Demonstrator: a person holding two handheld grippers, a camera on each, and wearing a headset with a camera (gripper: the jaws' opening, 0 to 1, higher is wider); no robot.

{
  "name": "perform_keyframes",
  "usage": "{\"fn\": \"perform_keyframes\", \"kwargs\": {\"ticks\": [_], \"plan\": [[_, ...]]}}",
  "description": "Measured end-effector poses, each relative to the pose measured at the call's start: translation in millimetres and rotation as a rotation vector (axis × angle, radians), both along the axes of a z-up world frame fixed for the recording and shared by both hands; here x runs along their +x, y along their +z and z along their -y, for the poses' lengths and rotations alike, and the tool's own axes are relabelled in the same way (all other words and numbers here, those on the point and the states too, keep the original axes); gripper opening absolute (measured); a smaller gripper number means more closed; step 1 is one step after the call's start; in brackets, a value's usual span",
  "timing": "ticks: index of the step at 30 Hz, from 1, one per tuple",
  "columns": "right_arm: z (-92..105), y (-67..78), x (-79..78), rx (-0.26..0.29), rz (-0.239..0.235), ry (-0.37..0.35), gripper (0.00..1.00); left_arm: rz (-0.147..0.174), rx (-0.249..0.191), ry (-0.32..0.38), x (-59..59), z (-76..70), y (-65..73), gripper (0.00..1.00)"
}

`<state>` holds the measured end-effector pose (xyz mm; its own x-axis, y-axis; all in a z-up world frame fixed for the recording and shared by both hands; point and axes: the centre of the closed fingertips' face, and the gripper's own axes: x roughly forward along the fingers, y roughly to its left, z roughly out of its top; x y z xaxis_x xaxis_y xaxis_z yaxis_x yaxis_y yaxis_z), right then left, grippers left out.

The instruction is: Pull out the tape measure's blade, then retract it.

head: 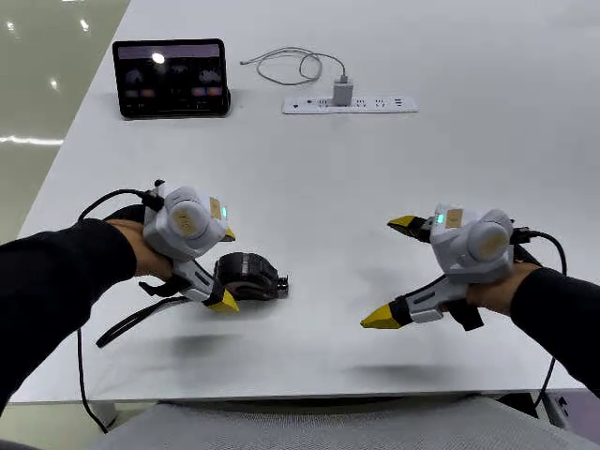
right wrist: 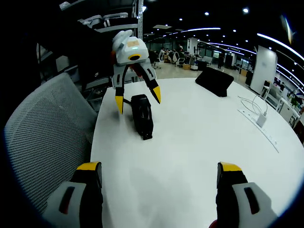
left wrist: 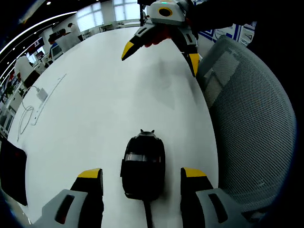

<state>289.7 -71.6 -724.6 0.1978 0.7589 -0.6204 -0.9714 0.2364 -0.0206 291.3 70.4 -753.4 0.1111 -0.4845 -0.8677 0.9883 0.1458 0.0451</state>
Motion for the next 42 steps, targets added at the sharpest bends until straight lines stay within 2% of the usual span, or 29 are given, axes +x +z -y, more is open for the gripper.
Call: {"fn": "perform_keyframes", "kwargs": {"ticks": [3, 5, 8, 10, 11, 12, 20, 23, 28, 29, 31, 32, 36, 39, 42], "plan": [[-13.6, -0.2, 1.1, 0.004, 0.005, 0.031, 0.95, 0.002, 0.003, -0.036, -0.7, 8.6, 2.0, 0.57], [-22.2, -2.9, 2.9, -0.001, 0.008, 0.044, 0.94, 0.011, 0.026, -0.057, 0.8, 8.5, -0.5, 0.51], [-33.3, -8.4, 3.1, -0.004, -0.008, 0.058, 0.91, -0.015, 0.046, -0.08, -1.7, 7.9, -4.8, 0.42], [-39.9, -13.9, 1.3, -0.018, -0.012, 0.079, 0.89, -0.003, 0.071, -0.098, -0.8, 5.2, -7.4, 0.35], [-42.8, -16.0, 0.8, -0.022, -0.012, 0.087, 0.87, -0.035, 0.077, -0.099, -6.2, 4.0, -8.8, 0.34], [-46.4, -19.0, -0.2, -0.03, -0.014, 0.097, 0.86, -0.012, 0.072, -0.102, -2.7, 5.2, -8.8, 0.34], [-72.4, -31.0, -0.7, -0.048, -0.006, 0.157, 0.65, -0.015, 0.091, -0.13, -4.1, 4.3, -8.4, 0.33], [-80.5, -31.6, -0.1, -0.049, 0.006, 0.171, 0.61, -0.021, 0.093, -0.129, -3.9, 4.0, -8.8, 0.33], [-92.7, -35.5, -4.0, -0.062, -0.009, 0.204, 0.54, -0.032, 0.107, -0.119, -2.6, 3.9, -9.9, 0.33], [-94.9, -37.9, -3.2, -0.062, -0.016, 0.203, 0.51, -0.037, 0.108, -0.116, -2.4, 3.8, -10.2, 0.33], [-97.6, -42.6, -4.2, -0.061, -0.059, 0.187, 0.44, -0.053, 0.108, -0.104, -1.7, 3.7, -10.4, 0.33], [-99.9, -46.0, -2.5, -0.065, -0.058, 0.188, 0.4, -0.058, 0.112, -0.103, -1.8, 3.8, -10.6, 0.33], [-104.1, -54.7, -5.3, -0.085, -0.068, 0.195, 0.37, -0.071, 0.131, -0.101, -0.2, 2.6, -12.4, 0.33], [-105.2, -60.2, -6.9, -0.105, -0.075, 0.2, 0.32, -0.065, 0.136, -0.104, -2.6, 2.3, -12.8, 0.33], [-106.6, -63.8, -4.7, -0.118, -0.062, 0.203, 0.3, -0.049, 0.127, -0.099, -1.5, 1.6, -13.7, 0.33]]}}
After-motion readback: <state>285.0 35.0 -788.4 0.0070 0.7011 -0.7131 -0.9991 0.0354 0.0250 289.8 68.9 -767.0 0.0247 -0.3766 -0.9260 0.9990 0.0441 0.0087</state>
